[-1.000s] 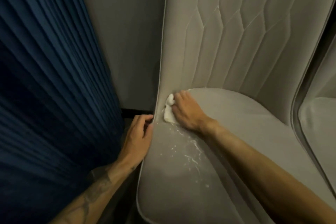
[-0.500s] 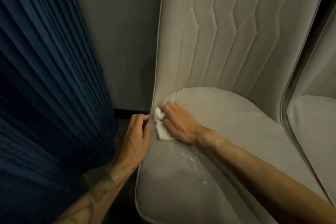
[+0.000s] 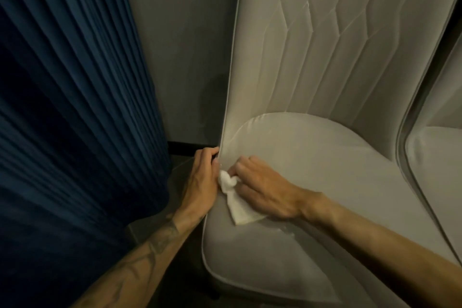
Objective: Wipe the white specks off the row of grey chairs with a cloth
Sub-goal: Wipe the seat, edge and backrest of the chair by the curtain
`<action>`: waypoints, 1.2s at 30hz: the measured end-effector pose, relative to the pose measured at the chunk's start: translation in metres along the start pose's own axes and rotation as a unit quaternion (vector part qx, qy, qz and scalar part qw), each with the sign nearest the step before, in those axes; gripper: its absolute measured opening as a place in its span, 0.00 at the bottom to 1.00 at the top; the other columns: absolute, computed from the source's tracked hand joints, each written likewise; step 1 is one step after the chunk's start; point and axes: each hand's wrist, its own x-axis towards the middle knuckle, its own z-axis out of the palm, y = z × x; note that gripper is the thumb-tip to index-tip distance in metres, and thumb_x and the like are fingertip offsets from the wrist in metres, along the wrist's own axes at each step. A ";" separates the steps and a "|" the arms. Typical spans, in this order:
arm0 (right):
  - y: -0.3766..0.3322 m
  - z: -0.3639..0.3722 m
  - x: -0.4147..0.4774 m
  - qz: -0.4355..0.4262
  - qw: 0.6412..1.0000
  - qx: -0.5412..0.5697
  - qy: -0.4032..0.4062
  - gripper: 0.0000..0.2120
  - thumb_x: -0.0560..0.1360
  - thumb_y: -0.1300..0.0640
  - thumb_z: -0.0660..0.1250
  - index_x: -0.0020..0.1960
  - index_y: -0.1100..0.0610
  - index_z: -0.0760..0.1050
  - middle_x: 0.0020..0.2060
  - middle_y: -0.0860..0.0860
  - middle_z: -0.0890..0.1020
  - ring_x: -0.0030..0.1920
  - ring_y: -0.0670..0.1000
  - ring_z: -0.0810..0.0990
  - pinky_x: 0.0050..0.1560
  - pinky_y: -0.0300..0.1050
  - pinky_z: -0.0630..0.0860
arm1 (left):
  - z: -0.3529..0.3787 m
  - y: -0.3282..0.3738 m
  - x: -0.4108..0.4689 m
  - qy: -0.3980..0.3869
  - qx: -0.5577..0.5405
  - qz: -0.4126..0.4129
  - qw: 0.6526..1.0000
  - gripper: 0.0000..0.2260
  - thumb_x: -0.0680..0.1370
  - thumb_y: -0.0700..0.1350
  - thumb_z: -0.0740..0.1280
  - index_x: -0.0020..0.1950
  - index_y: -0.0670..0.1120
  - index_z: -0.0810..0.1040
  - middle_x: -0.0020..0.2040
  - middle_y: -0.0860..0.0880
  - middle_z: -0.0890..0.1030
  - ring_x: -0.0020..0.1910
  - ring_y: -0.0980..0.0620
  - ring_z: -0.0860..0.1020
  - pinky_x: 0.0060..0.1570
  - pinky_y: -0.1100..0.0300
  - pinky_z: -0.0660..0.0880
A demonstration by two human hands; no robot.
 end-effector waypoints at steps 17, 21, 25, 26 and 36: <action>0.014 -0.029 -0.016 0.069 0.996 0.013 0.057 0.08 0.83 0.61 0.58 0.60 0.62 0.72 0.54 0.57 0.74 0.54 0.54 0.72 0.61 0.42 0.65 | -0.002 0.003 0.004 -0.007 0.018 0.008 1.000 0.15 0.88 0.46 0.55 0.73 0.45 0.71 0.69 0.46 0.72 0.62 0.49 0.75 0.61 0.54 0.72; 0.059 -0.049 -0.032 0.264 0.958 -0.038 0.107 0.11 0.84 0.60 0.56 0.60 0.65 0.71 0.56 0.62 0.74 0.58 0.61 0.73 0.62 0.53 0.66 | 0.002 0.001 0.004 -0.004 0.020 0.008 1.000 0.15 0.89 0.47 0.54 0.73 0.46 0.71 0.69 0.47 0.72 0.61 0.52 0.73 0.59 0.58 0.70; -0.019 0.007 -0.046 0.149 0.982 -0.014 0.111 0.10 0.83 0.57 0.57 0.58 0.63 0.72 0.52 0.59 0.74 0.52 0.59 0.72 0.59 0.53 0.68 | 0.004 -0.005 0.009 0.006 0.040 0.012 0.999 0.13 0.88 0.46 0.55 0.71 0.46 0.71 0.68 0.46 0.72 0.58 0.52 0.73 0.57 0.54 0.71; -0.042 0.016 -0.050 0.107 0.989 0.011 0.097 0.10 0.83 0.56 0.57 0.58 0.61 0.71 0.52 0.56 0.73 0.51 0.56 0.72 0.58 0.49 0.68 | 0.005 -0.005 0.009 0.007 0.046 0.009 0.999 0.13 0.88 0.46 0.55 0.71 0.45 0.71 0.68 0.45 0.72 0.58 0.51 0.73 0.57 0.53 0.72; 0.008 -0.023 -0.083 0.264 0.946 -0.088 0.164 0.09 0.83 0.62 0.57 0.57 0.65 0.72 0.52 0.61 0.74 0.52 0.60 0.71 0.60 0.59 0.66 | 0.004 -0.005 0.008 -0.001 0.037 0.024 0.999 0.13 0.89 0.49 0.53 0.70 0.47 0.70 0.66 0.48 0.70 0.56 0.50 0.75 0.53 0.52 0.74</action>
